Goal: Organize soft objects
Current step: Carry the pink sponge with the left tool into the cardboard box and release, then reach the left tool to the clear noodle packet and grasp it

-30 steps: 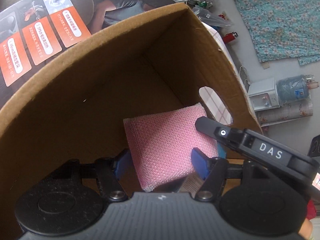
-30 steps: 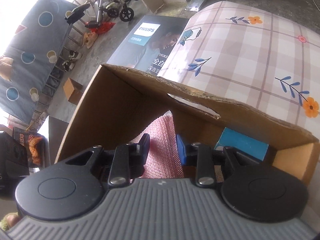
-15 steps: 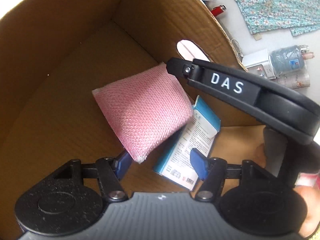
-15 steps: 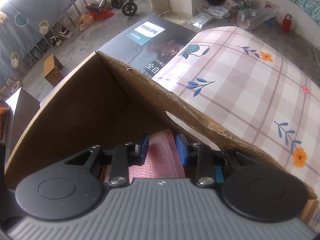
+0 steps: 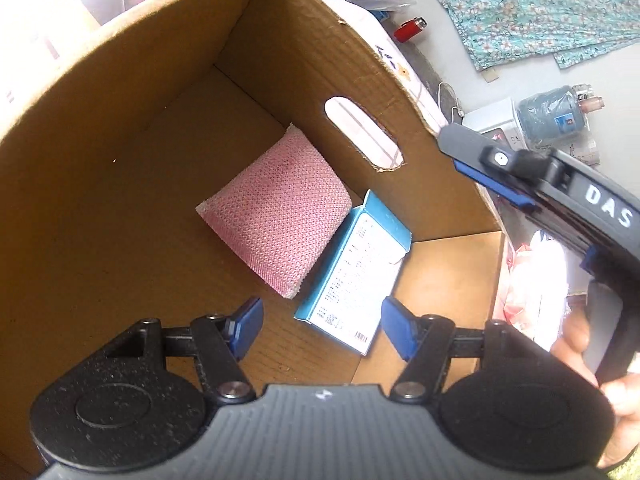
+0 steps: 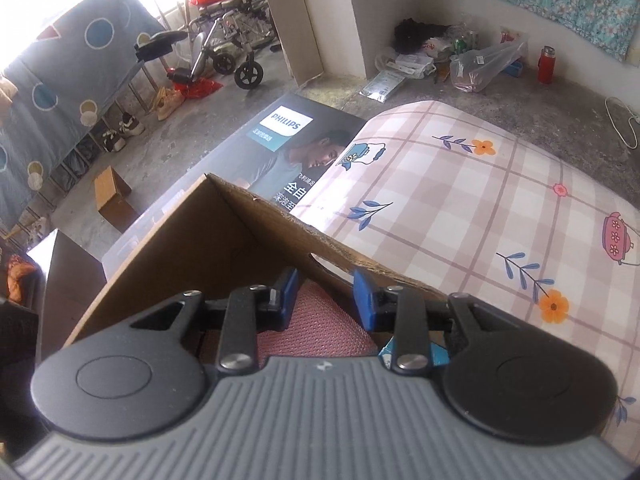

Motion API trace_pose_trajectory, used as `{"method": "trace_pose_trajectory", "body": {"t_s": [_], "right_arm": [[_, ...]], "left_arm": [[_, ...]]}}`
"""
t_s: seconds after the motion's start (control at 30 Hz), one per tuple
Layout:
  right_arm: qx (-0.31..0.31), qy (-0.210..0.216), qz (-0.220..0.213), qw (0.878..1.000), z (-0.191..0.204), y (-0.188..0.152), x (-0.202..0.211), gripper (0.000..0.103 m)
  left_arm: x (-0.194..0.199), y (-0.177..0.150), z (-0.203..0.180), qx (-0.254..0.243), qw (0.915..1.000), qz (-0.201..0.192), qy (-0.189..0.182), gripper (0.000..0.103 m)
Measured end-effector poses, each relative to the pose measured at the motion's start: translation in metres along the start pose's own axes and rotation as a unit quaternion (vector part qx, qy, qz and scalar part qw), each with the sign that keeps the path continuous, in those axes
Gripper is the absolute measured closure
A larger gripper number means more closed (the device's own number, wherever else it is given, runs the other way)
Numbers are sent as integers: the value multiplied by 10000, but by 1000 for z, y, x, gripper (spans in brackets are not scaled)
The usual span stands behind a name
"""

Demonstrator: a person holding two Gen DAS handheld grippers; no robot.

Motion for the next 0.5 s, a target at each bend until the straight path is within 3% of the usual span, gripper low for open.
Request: {"method": "trace_pose_trajectory", "body": {"t_s": [0.13, 0.23, 0.37, 0.5], "right_arm": [[-457, 367, -287, 9979, -15, -12, 51, 73], [-661, 441, -505, 9956, -30, -31, 100, 70], [-808, 223, -716, 9939, -57, -69, 173, 64], [-1085, -243, -892, 9898, -97, -116, 241, 62]], "left_arm": [[17, -14, -23, -585, 9980, -241, -40, 22], [29, -34, -47, -1085, 9934, -328, -166, 18], [33, -68, -90, -1878, 9805, -429, -391, 14], [26, -102, -133, -2519, 9654, -247, -631, 13]]}}
Point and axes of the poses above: each gripper's, at about its wrist camera, not at the fingertips, and x roughly against the way its jaws point, z to its left, y to its top, the point moved 3 cm from there along -x, roughly the way its jaws point, and after that the axes turned 5 degrees about x, right-handed, at the moved point
